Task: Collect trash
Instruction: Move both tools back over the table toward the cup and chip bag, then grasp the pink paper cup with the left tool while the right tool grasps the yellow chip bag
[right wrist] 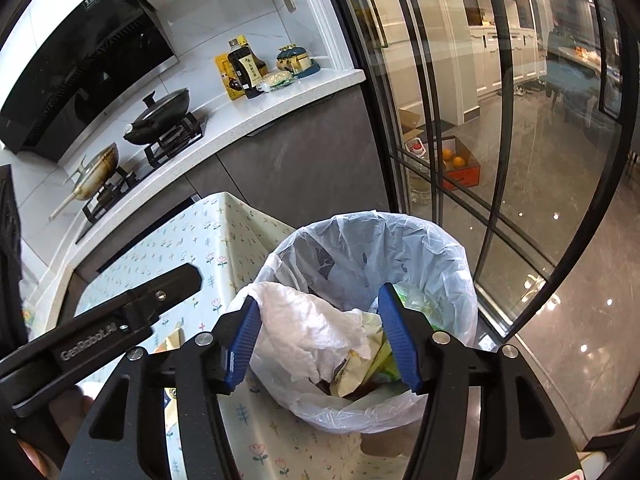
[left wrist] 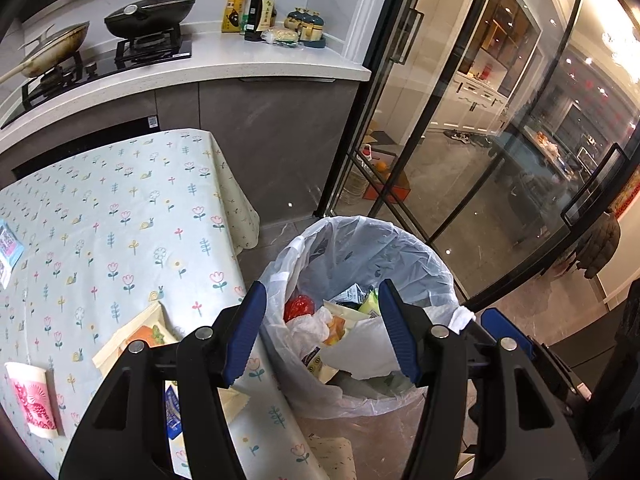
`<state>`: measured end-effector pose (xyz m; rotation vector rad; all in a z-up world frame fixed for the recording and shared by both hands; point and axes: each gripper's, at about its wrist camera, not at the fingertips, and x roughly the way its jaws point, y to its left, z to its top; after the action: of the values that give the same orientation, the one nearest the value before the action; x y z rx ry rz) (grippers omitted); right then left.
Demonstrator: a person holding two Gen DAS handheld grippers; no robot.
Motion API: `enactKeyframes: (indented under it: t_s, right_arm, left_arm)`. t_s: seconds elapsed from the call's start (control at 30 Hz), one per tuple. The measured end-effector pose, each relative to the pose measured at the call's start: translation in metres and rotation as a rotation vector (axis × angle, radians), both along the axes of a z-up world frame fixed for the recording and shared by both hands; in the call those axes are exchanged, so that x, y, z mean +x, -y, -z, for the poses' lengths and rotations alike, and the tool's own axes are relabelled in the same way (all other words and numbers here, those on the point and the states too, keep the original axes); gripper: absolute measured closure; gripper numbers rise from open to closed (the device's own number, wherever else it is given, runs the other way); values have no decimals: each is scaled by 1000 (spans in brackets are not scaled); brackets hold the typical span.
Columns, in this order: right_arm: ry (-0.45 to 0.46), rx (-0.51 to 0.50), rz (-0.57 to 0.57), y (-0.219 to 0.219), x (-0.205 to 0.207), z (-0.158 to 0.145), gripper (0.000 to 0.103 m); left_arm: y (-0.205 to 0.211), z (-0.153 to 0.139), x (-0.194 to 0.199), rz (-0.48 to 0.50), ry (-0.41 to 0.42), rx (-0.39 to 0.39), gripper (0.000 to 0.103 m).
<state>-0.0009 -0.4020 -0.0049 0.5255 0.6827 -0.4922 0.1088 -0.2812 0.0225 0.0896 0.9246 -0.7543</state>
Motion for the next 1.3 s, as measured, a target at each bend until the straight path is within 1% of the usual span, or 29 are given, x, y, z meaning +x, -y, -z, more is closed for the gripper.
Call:
enactKeyframes:
  t_s: [0.07, 0.23, 0.43, 0.53, 0.67, 0.83, 0.87, 0.9, 0.93, 1.1, 1.17, 1.3]
  right_arm:
    - [-27, -12, 4, 1, 4, 4, 41]
    - [-115, -2, 26, 3, 5, 32, 41]
    - [-192, 10, 33, -8, -12, 66, 41]
    - [-211, 19, 38, -15, -24, 76, 42]
    - [-184, 32, 34, -29, -36, 71, 41]
    - [-134, 11, -12, -52, -29, 49, 41]
    - [-123, 8, -24, -57, -26, 44, 41]
    - [-115, 5, -35, -62, -23, 41, 40]
    - [-108, 4, -47, -67, -20, 38, 40]
    - [-86, 7, -111, -96, -2, 30, 39]
    - [-84, 14, -132, -106, 4, 31, 37]
    - [-83, 44, -169, -125, 16, 36, 34]
  left_arm:
    - [-6, -1, -1, -9, 4, -3, 48]
    - [-27, 2, 1, -34, 2, 4, 48]
    - [-60, 7, 7, -77, -1, 9, 48]
    - [-77, 9, 7, -99, -12, 1, 48]
    - [-99, 13, 5, -133, -9, 7, 48]
    - [-127, 20, 8, -186, -34, 6, 47]
    - [-133, 20, 8, -198, -32, 8, 45]
    - [-139, 20, 8, -210, -29, 10, 39]
    - [-145, 20, 8, -226, -23, 11, 37]
    - [-176, 24, 12, -285, -17, 29, 35]
    - [-192, 27, 14, -320, -11, 39, 25]
    - [-224, 37, 21, -387, -11, 70, 23]
